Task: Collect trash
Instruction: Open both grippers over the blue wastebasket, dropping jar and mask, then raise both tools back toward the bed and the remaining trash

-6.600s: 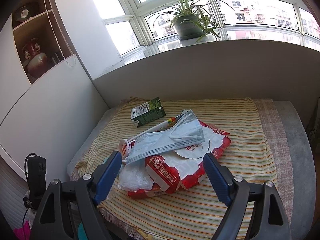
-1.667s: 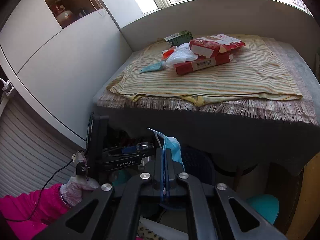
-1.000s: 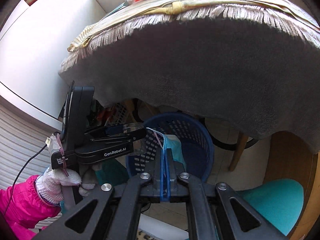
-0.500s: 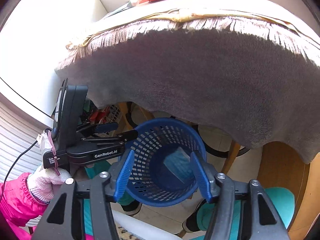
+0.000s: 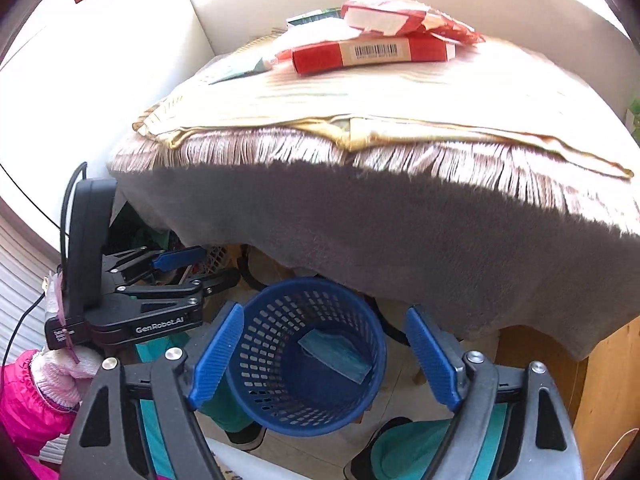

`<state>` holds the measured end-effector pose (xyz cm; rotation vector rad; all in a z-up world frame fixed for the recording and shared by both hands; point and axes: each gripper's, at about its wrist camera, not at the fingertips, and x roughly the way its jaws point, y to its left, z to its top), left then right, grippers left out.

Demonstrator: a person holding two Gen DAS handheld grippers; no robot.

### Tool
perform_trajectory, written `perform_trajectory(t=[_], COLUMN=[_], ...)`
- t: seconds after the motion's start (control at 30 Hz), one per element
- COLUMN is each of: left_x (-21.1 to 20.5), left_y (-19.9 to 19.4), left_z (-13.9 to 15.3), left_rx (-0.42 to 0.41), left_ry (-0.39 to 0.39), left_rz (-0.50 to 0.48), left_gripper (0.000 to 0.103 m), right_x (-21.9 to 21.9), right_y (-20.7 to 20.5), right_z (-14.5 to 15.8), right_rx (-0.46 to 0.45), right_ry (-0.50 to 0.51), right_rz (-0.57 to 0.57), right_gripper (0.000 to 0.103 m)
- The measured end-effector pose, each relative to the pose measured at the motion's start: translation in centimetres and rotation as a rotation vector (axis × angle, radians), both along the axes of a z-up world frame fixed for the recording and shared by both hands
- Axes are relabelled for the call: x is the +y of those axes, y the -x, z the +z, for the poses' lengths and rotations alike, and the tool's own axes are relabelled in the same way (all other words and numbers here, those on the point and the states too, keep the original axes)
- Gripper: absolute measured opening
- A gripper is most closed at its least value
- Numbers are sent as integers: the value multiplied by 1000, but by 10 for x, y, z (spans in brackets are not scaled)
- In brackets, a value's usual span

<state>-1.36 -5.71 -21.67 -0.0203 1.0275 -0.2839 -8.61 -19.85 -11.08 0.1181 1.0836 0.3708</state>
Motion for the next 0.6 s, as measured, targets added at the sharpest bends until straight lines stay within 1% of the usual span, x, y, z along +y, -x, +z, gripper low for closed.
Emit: perform_trajectory(t=[0.2,0.3,0.4,0.47,0.53,0.6], left_x=[16,22,30,35,38,44], left_y=[-4,-7,-15,-23,-31,-42], left_z=[45,68,89,100,111,116], left_rx=[-87,-131,-165,-186,-201,-199], left_ry=[48,44,27,17,3,3], left_rz=[-5,-1,-5,-3,3,5], left_gripper=[62,62,62,62,62,62], right_x=[0,-2,-12,-23,-32,-41], right_y=[-9,-13,-19,-24,-28,-33], right_z=[28,43,59,67,76,84], right_rx=[-74,-109,-135,-155,-178,-207], right_ry=[16,14,-13,-41,-61,-82], right_rz=[5,7,-14,-40,-73,-98], right_gripper=[91,92,92,95,102,102])
